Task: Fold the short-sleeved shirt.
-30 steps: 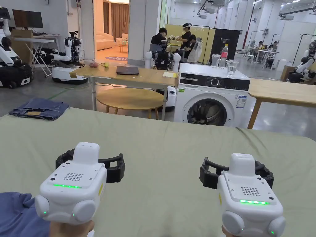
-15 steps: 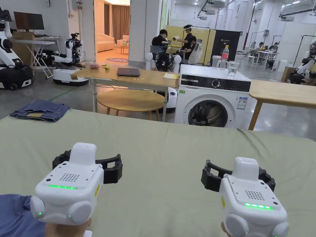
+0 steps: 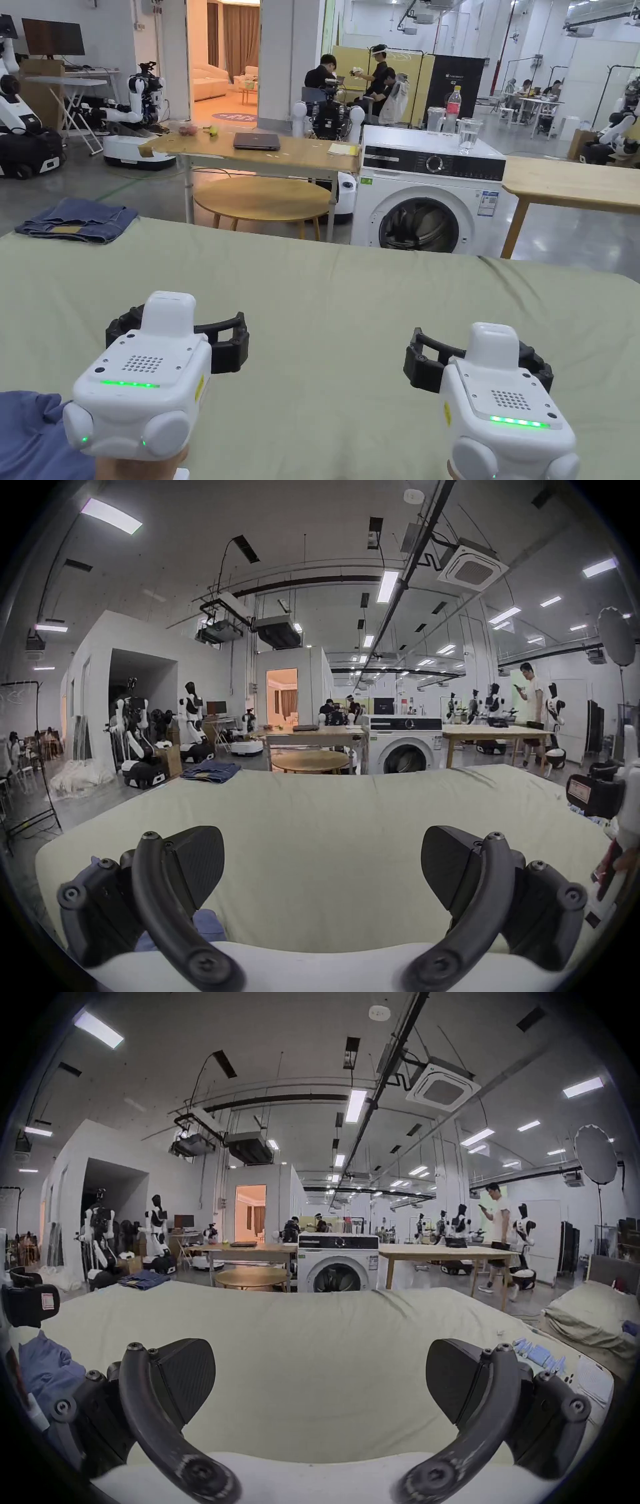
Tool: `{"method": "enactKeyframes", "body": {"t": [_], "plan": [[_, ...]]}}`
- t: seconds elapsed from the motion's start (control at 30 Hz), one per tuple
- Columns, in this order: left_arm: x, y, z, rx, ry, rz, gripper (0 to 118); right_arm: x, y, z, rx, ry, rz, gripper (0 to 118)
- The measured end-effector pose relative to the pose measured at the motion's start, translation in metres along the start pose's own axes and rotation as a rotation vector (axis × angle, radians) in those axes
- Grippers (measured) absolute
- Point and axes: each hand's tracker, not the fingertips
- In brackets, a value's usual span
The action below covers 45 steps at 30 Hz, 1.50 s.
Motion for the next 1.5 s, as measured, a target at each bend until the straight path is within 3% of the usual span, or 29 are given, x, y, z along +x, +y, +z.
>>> {"method": "enactKeyframes", "body": {"t": [0.57,0.77,0.8,0.87,0.93,0.97,1.0,1.03,1.1,1.17,1.27,1.37,1.5], "plan": [[-0.01,-0.006,0.005,0.008,0.014,0.044,113,0.001,-0.005,0.004,-0.004,-0.038,0.012,118],[-0.011,-0.005,0.006,0.017,0.019,0.039,106,-0.004,-0.001,0.006,0.007,-0.036,0.026,118],[-0.011,-0.004,0.007,0.019,0.014,0.039,100,-0.005,-0.001,0.008,0.011,-0.031,0.03,113],[-0.01,-0.003,0.006,0.014,0.013,0.024,83,-0.009,0.001,0.012,0.017,-0.034,0.04,92],[-0.008,-0.002,0.004,-0.001,0.029,-0.003,53,-0.011,0.003,0.015,0.024,-0.036,0.034,64],[-0.008,-0.003,0.004,-0.001,0.025,-0.005,35,-0.01,0.002,0.015,0.024,-0.029,0.027,47],[-0.007,-0.003,0.005,-0.002,0.024,-0.008,13,-0.011,0.002,0.015,0.023,-0.023,0.024,16],[-0.005,-0.003,0.006,-0.005,0.04,-0.02,8,-0.013,0.003,0.015,0.024,-0.026,0.025,0],[-0.004,-0.005,0.008,-0.001,0.072,-0.027,0,-0.016,0.004,0.016,0.036,-0.054,0.032,0],[-0.005,-0.006,0.013,0.014,0.062,-0.016,0,-0.014,0.006,0.018,0.042,-0.007,0.016,0],[-0.007,-0.006,0.018,0.033,0.055,-0.025,0,-0.017,0.008,0.02,0.048,-0.012,0.036,0],[-0.009,-0.002,0.021,0.024,0.115,-0.044,0,-0.022,0.012,0.021,0.041,0.022,0.044,0],[-0.034,0.003,0.028,-0.013,0.121,0.014,0,-0.038,0.015,0.019,0.029,0.052,0.056,0]]}}
